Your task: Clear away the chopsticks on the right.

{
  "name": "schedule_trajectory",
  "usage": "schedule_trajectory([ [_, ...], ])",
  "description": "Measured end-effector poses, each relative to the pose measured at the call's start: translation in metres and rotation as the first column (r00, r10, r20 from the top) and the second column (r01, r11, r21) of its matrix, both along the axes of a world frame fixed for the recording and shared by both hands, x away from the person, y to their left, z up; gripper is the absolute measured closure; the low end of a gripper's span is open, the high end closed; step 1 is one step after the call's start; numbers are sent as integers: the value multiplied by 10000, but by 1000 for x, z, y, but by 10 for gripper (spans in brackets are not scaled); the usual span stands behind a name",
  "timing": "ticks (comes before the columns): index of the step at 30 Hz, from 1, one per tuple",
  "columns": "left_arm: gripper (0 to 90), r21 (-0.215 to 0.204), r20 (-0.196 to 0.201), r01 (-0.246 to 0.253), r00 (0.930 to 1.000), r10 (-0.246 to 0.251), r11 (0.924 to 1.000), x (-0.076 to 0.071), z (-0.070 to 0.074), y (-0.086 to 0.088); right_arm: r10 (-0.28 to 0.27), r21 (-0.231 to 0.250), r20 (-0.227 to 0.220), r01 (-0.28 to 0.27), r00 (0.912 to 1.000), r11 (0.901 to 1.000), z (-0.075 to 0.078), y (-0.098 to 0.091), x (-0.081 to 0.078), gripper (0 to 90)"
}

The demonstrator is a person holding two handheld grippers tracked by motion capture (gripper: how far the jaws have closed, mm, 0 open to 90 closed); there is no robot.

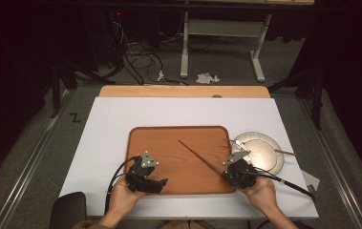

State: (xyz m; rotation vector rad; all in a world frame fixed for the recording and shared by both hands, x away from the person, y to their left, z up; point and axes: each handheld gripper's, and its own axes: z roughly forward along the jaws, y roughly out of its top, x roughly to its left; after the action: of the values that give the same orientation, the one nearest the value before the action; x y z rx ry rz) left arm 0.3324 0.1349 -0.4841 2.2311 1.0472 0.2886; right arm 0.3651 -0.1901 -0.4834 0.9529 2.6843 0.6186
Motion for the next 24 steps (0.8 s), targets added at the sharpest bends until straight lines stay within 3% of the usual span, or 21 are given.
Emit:
schedule_trajectory([
  [5, 268, -2, 21, 3, 10000, -3, 10000, 0, 0, 1, -390, -205, 64, 392, 9992, 9990, -1, -2, 2, 839],
  [12, 268, 10, 31, -7, 10000, 7, 10000, 0, 1, 1, -865, -57, -3, 865, 9963, 9962, -1, -7, 4, 810],
  [20, 268, 58, 33, 7, 10000, -7, 10000, 0, 0, 0, -841, -125, 116, 842, 9964, 9964, -1, -8, 4, 762],
  [24, 268, 46, 39, -11, 10000, 11, 10000, 0, 0, 0, -593, 130, 148, 591, 9981, 9982, 1, -8, 2, 731],
])
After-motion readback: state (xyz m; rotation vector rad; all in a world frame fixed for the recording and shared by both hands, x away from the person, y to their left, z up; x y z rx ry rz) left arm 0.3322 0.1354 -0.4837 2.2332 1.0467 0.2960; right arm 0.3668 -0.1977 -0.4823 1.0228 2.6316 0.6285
